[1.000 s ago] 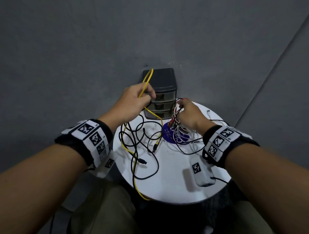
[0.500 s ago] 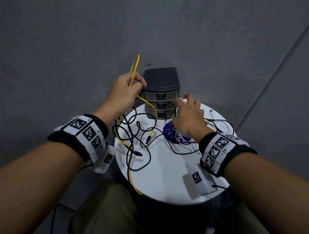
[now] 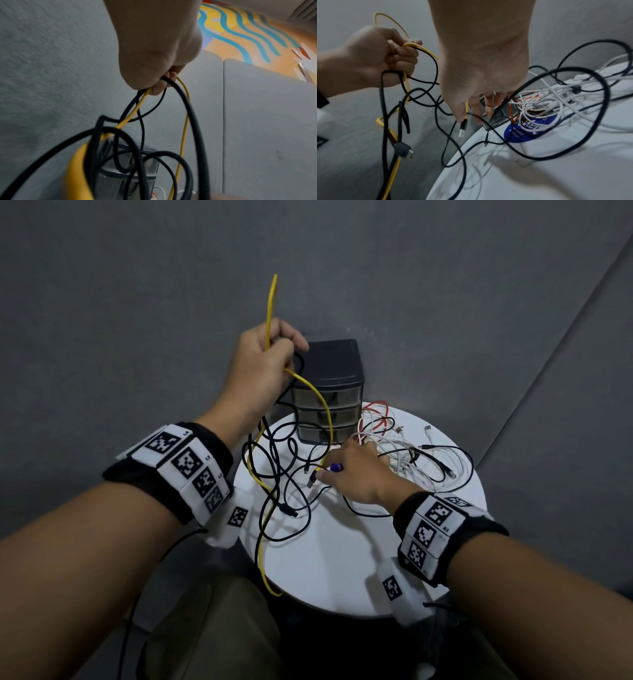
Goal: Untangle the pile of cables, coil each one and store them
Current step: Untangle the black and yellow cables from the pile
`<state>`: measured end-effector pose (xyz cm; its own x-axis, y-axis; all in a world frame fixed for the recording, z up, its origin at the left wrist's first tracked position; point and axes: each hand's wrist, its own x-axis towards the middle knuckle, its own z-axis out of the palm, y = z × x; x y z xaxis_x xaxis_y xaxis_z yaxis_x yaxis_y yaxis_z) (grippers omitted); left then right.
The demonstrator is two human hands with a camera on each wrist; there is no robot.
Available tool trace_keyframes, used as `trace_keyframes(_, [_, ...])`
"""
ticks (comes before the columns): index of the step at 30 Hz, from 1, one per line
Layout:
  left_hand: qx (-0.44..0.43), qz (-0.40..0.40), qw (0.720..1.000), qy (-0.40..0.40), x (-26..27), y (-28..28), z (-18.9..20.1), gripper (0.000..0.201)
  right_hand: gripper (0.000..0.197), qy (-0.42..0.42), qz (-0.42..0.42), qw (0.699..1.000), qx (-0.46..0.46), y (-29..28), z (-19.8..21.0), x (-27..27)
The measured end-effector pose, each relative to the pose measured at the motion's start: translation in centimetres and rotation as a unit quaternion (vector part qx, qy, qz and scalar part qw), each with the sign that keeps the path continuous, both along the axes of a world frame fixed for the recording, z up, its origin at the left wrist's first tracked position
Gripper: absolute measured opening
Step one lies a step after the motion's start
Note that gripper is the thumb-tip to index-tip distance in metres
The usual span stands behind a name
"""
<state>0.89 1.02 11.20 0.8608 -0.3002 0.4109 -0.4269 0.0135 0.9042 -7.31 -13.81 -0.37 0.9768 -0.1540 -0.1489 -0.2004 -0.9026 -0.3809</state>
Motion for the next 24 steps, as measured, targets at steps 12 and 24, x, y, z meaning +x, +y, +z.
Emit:
trace_keyframes(12, [-0.090,0.012,0.993,0.071,-0.7,-0.9,0.5,0.028,0.029,0.078,-0.009,0.957,0.280,-0.3,0.2,-1.1])
trace_keyframes(24, [-0.121,0.078,0.982,0.121,1.7,-0.6,-2.2,0.028,0.041,0.006,-0.129,0.791,0.598,-4.1,4.0,-1.6])
